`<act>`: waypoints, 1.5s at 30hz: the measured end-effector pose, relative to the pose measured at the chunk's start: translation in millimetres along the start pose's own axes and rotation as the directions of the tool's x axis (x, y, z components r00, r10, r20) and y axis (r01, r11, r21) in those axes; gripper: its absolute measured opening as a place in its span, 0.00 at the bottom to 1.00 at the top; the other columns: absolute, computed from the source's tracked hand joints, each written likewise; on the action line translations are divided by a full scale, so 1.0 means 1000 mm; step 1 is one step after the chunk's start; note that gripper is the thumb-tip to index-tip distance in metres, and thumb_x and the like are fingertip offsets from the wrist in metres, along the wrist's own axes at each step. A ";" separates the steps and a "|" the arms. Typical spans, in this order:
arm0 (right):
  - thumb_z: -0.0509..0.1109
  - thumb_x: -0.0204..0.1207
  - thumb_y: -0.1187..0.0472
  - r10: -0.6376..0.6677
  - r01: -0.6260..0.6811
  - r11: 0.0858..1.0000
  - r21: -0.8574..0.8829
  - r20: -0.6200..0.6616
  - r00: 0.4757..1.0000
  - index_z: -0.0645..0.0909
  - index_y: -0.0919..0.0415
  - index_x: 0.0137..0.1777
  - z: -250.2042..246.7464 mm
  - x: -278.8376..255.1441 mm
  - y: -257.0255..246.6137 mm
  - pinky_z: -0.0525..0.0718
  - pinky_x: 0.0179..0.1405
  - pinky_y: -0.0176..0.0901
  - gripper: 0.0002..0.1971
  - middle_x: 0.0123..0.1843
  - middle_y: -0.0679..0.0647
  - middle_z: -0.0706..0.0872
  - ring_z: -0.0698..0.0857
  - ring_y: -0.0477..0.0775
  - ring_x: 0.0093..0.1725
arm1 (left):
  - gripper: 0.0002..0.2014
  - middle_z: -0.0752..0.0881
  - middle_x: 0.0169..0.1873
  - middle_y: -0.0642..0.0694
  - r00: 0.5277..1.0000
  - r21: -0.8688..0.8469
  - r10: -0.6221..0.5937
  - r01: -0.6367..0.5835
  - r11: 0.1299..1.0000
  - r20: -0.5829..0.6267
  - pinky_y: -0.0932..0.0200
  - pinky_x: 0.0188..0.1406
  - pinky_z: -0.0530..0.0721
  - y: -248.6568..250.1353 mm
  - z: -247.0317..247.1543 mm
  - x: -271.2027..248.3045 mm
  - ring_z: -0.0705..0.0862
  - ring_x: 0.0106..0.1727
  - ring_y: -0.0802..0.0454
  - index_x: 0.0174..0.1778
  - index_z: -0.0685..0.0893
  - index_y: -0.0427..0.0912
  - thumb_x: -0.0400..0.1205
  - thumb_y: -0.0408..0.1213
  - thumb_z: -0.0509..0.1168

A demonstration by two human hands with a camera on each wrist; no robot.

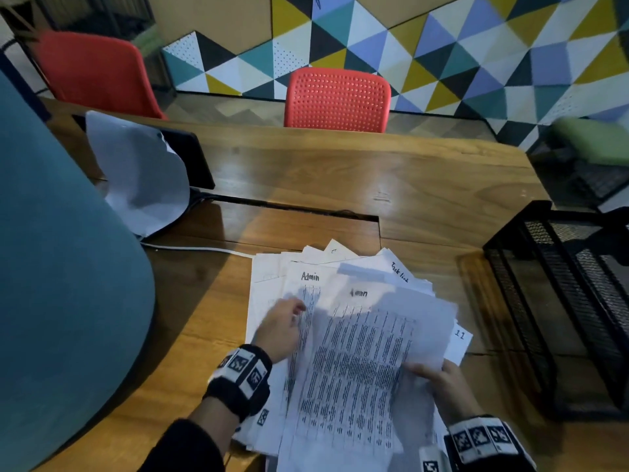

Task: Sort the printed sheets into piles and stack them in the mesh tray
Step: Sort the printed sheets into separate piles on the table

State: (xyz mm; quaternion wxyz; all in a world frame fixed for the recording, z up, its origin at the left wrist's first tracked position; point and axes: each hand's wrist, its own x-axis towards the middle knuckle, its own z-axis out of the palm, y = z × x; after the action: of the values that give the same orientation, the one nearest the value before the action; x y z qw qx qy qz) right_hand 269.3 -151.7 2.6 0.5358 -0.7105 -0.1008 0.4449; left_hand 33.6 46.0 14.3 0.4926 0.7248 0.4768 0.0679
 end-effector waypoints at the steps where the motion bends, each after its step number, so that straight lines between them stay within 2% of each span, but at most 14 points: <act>1: 0.79 0.60 0.74 -0.024 0.024 1.000 0.010 0.002 1.000 0.86 0.79 0.46 0.001 -0.001 -0.002 0.86 0.41 0.51 0.15 0.45 0.73 0.90 0.89 0.72 0.47 | 0.17 0.78 0.60 0.46 0.991 0.005 -0.056 0.057 0.998 -0.122 0.51 0.65 0.82 -0.003 -0.003 0.006 0.80 0.62 0.48 0.64 0.76 0.44 0.82 0.24 0.59; 4: 0.81 0.46 0.69 -0.061 0.059 0.997 0.056 0.035 0.998 0.90 0.73 0.36 0.003 -0.001 0.000 0.84 0.52 0.56 0.16 0.44 0.72 0.90 0.89 0.68 0.44 | 0.14 0.79 0.55 0.44 0.955 -0.071 -0.182 0.170 0.983 -0.235 0.51 0.57 0.83 -0.005 -0.004 0.022 0.81 0.56 0.46 0.60 0.74 0.43 0.81 0.32 0.67; 7: 0.84 0.44 0.69 -0.074 0.067 0.993 0.097 0.073 0.995 0.89 0.74 0.39 0.006 0.002 0.002 0.83 0.57 0.63 0.20 0.47 0.74 0.90 0.88 0.72 0.47 | 0.19 0.80 0.56 0.44 0.919 -0.126 -0.253 0.224 0.966 -0.303 0.54 0.55 0.82 -0.002 0.001 0.032 0.81 0.57 0.47 0.63 0.75 0.40 0.79 0.36 0.73; 11: 0.90 0.24 0.48 -0.090 0.084 0.995 0.061 0.104 0.991 0.90 0.69 0.34 0.009 0.009 0.006 0.86 0.46 0.58 0.36 0.37 0.68 0.90 0.88 0.66 0.39 | 0.17 0.79 0.58 0.43 0.898 -0.050 -0.249 0.248 0.968 -0.364 0.47 0.65 0.81 -0.007 0.006 0.039 0.79 0.61 0.44 0.58 0.77 0.41 0.77 0.38 0.75; 16: 0.90 0.24 0.50 -0.081 0.077 0.996 0.050 0.085 0.993 0.91 0.65 0.42 0.009 0.014 0.012 0.81 0.61 0.75 0.39 0.47 0.71 0.90 0.86 0.76 0.52 | 0.09 0.84 0.41 0.48 0.941 0.028 -0.010 0.021 0.999 -0.339 0.47 0.52 0.85 -0.007 -0.002 0.029 0.83 0.49 0.46 0.44 0.80 0.47 0.76 0.33 0.74; 20: 0.89 0.20 0.48 -0.074 0.074 0.997 0.001 0.052 0.996 0.90 0.71 0.37 0.010 0.016 0.011 0.83 0.57 0.71 0.40 0.43 0.72 0.90 0.87 0.77 0.49 | 0.15 0.83 0.41 0.47 0.961 -0.281 0.007 -0.088 0.956 -0.277 0.59 0.47 0.82 0.010 -0.007 0.007 0.83 0.44 0.53 0.57 0.77 0.48 0.80 0.29 0.71; 22: 0.89 0.20 0.48 -0.090 0.091 0.996 -0.007 0.020 0.996 0.89 0.72 0.38 0.008 0.016 0.010 0.84 0.54 0.71 0.42 0.42 0.71 0.90 0.87 0.76 0.49 | 0.06 0.82 0.40 0.47 0.980 -0.460 0.047 -0.132 0.878 -0.192 0.55 0.54 0.83 0.012 -0.006 -0.007 0.82 0.45 0.51 0.48 0.81 0.45 0.81 0.31 0.70; 26: 0.90 0.25 0.53 -0.130 0.130 0.987 0.090 -0.012 0.991 0.83 0.75 0.54 0.003 0.015 0.008 0.84 0.57 0.70 0.51 0.52 0.74 0.87 0.85 0.75 0.54 | 0.06 0.80 0.32 0.50 0.988 -0.643 0.152 -0.113 0.758 0.006 0.62 0.43 0.81 0.012 0.000 -0.031 0.79 0.38 0.55 0.39 0.82 0.38 0.82 0.32 0.70; 29: 0.90 0.26 0.55 -0.144 0.139 0.978 0.156 0.023 0.989 0.83 0.73 0.51 0.000 0.012 0.004 0.83 0.55 0.68 0.47 0.48 0.70 0.89 0.85 0.71 0.51 | 0.10 0.77 0.28 0.50 0.974 -0.644 0.223 -0.154 0.749 0.027 0.67 0.34 0.76 0.014 0.005 -0.041 0.75 0.33 0.57 0.34 0.81 0.40 0.79 0.30 0.73; 33: 0.90 0.32 0.58 -0.140 0.125 0.973 0.194 0.065 0.988 0.81 0.79 0.57 -0.002 0.008 0.001 0.80 0.60 0.76 0.49 0.56 0.78 0.85 0.85 0.77 0.55 | 0.14 0.79 0.30 0.47 0.982 -0.711 0.187 -0.137 0.690 -0.009 0.62 0.36 0.77 0.016 0.008 -0.044 0.76 0.34 0.54 0.30 0.81 0.46 0.70 0.33 0.82; 36: 0.91 0.33 0.57 -0.154 0.144 0.978 0.151 0.055 0.987 0.80 0.79 0.58 -0.001 0.008 0.000 0.81 0.59 0.75 0.49 0.56 0.80 0.84 0.84 0.76 0.55 | 0.13 0.83 0.37 0.41 0.982 -0.771 0.180 -0.066 0.634 0.063 0.51 0.42 0.81 0.018 0.009 -0.043 0.80 0.41 0.48 0.38 0.84 0.42 0.68 0.37 0.83; 40: 0.91 0.31 0.53 -0.173 0.164 0.980 0.108 0.083 0.981 0.84 0.78 0.52 0.000 0.009 -0.008 0.84 0.57 0.66 0.46 0.52 0.74 0.89 0.87 0.73 0.52 | 0.23 0.86 0.62 0.27 0.962 -0.818 0.175 0.077 0.570 0.212 0.33 0.67 0.78 0.018 0.006 -0.039 0.84 0.63 0.32 0.62 0.83 0.27 0.73 0.33 0.79; 42: 0.90 0.29 0.52 -0.168 0.157 0.981 0.114 0.090 0.982 0.85 0.76 0.51 0.000 0.012 -0.010 0.83 0.58 0.65 0.47 0.50 0.72 0.90 0.88 0.73 0.51 | 0.21 0.86 0.62 0.28 0.952 -0.827 0.169 0.126 0.548 0.256 0.40 0.65 0.83 0.023 0.001 -0.040 0.85 0.62 0.36 0.61 0.82 0.22 0.77 0.32 0.74; 45: 0.91 0.29 0.54 -0.181 0.165 0.974 0.157 0.097 0.979 0.83 0.77 0.54 0.000 0.015 -0.013 0.83 0.57 0.64 0.48 0.51 0.72 0.89 0.88 0.72 0.51 | 0.18 0.87 0.63 0.33 0.944 -0.845 0.161 0.170 0.508 0.287 0.54 0.58 0.88 0.026 -0.003 -0.037 0.88 0.60 0.42 0.64 0.82 0.29 0.81 0.34 0.67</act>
State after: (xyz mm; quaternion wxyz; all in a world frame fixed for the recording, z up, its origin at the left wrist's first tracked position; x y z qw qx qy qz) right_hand 282.2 -137.5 5.6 0.6175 -0.6315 -0.1584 0.4414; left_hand 28.1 18.1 49.9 0.8590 0.3835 0.2922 0.1722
